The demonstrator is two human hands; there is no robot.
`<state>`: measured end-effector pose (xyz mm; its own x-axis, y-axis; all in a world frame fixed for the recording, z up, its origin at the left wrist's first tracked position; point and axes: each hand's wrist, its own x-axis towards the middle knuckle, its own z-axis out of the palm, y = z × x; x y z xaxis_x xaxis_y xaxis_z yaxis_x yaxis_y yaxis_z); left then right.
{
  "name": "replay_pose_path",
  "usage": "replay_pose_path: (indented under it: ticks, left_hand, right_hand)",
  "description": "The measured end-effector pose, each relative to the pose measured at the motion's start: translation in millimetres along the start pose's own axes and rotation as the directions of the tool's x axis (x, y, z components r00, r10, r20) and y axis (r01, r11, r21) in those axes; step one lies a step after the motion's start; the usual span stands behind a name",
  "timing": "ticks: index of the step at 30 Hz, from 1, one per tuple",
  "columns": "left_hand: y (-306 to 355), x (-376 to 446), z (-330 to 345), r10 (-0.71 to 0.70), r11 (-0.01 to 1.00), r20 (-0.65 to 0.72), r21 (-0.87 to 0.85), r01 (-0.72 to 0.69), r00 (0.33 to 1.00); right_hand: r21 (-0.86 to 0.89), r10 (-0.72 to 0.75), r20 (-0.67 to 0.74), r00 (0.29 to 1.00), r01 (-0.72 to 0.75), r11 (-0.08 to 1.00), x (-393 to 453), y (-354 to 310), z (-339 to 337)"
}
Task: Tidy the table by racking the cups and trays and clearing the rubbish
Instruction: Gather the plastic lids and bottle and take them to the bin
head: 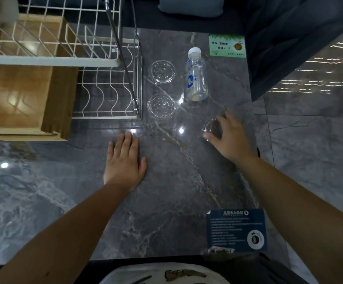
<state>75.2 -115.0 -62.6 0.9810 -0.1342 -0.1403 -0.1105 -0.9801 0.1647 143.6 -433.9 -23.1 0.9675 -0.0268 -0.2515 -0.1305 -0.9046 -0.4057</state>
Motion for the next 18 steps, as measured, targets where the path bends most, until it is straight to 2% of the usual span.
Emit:
replay_pose_path:
  ticks: [3,5,11,18]
  left_hand:
    - [0,0,0,0.0,1.0,0.002,0.002,0.0,1.0]
    - [0,-1,0,-0.001,1.0,0.005,0.002,0.001,1.0]
    - [1,0,-1,-0.002,1.0,0.002,-0.007,0.002,1.0]
    - [1,0,0,-0.008,1.0,0.011,0.01,0.008,1.0]
  right_hand:
    - [-0.137,-0.072,0.028,0.997,0.075,0.988,-12,6,8]
    - [-0.157,-0.09,0.0,0.996,0.089,0.984,-15,5,9]
    - [-0.056,-0.161,-0.117,0.98,0.155,0.986,-14,-16,8]
    - [-0.027,-0.349,-0.025,0.937,0.348,0.937,36,-99,29]
